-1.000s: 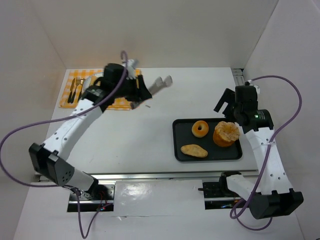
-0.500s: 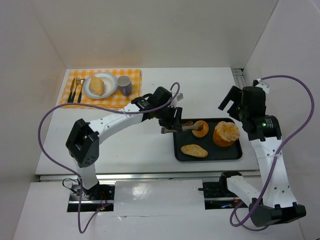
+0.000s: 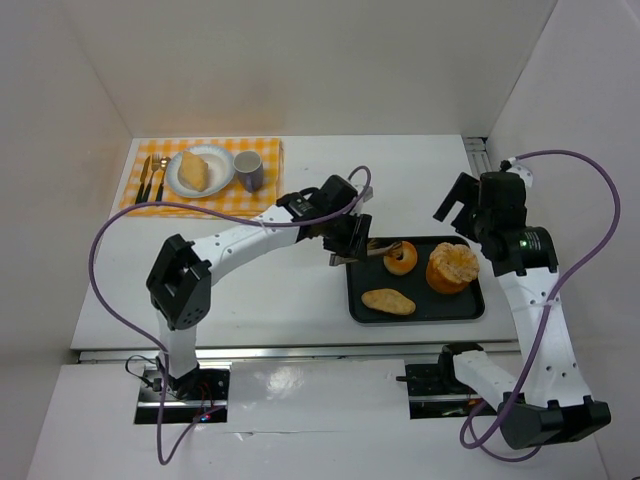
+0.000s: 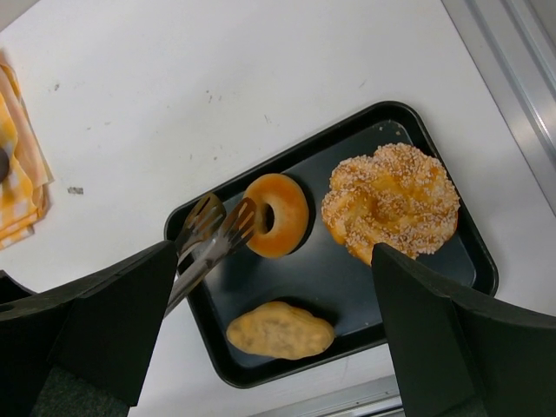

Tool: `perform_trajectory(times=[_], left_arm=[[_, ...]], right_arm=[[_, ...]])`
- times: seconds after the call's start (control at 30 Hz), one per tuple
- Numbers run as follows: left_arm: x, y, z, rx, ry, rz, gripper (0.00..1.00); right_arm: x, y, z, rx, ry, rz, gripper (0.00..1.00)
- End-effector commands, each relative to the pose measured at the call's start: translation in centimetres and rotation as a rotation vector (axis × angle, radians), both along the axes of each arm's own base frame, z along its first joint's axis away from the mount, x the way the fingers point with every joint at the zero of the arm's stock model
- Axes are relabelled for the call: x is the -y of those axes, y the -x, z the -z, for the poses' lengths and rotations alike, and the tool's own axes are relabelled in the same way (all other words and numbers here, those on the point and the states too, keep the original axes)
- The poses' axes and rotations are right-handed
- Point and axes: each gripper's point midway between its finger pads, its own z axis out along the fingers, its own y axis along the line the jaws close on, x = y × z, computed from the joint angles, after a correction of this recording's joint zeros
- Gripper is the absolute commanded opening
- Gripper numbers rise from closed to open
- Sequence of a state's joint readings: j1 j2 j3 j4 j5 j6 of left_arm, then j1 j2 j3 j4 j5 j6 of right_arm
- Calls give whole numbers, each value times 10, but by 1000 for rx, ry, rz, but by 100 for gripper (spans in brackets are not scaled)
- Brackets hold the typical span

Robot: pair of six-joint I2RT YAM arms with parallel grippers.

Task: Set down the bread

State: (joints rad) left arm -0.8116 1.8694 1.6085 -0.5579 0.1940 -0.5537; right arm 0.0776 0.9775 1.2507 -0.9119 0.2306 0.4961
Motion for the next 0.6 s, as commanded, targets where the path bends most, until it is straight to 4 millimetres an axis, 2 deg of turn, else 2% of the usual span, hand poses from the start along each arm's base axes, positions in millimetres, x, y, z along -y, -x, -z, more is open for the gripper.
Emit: perform_trajectory(times=[0.0, 0.1, 0.13, 0.17, 0.2, 0.37, 0.4, 0.43, 0.5, 0.53, 0.57], left_arm=[[17, -1, -6, 7, 11, 35, 61], [22, 0, -3, -16, 10, 59, 60], [21, 7, -2, -37, 7, 82, 60], [24, 6, -8, -27, 23, 99, 60], [25, 7, -6, -41, 19, 105, 60], [20, 6, 3, -54, -29, 96, 56], [20, 6, 3, -54, -29, 96, 53], [20, 6, 3, -54, -29, 96, 46], [24, 4, -11, -34, 2, 102, 37], [24, 4, -14, -33, 2, 102, 28], [27, 7, -23, -32, 29, 117, 23]], right_arm=[[1, -4, -3, 23, 10, -3, 100], [1, -6, -1, 14, 11, -3, 100], [1, -6, -1, 14, 11, -3, 100], [1, -6, -1, 14, 11, -3, 100], [1, -6, -1, 14, 11, -3, 100], [0, -6, 7, 0, 6, -10, 100], [0, -6, 7, 0, 6, -10, 100], [0, -6, 7, 0, 6, -10, 100], [0, -6, 7, 0, 6, -10, 100], [0, -6, 7, 0, 6, -10, 100], [0, -6, 7, 0, 6, -10, 100]])
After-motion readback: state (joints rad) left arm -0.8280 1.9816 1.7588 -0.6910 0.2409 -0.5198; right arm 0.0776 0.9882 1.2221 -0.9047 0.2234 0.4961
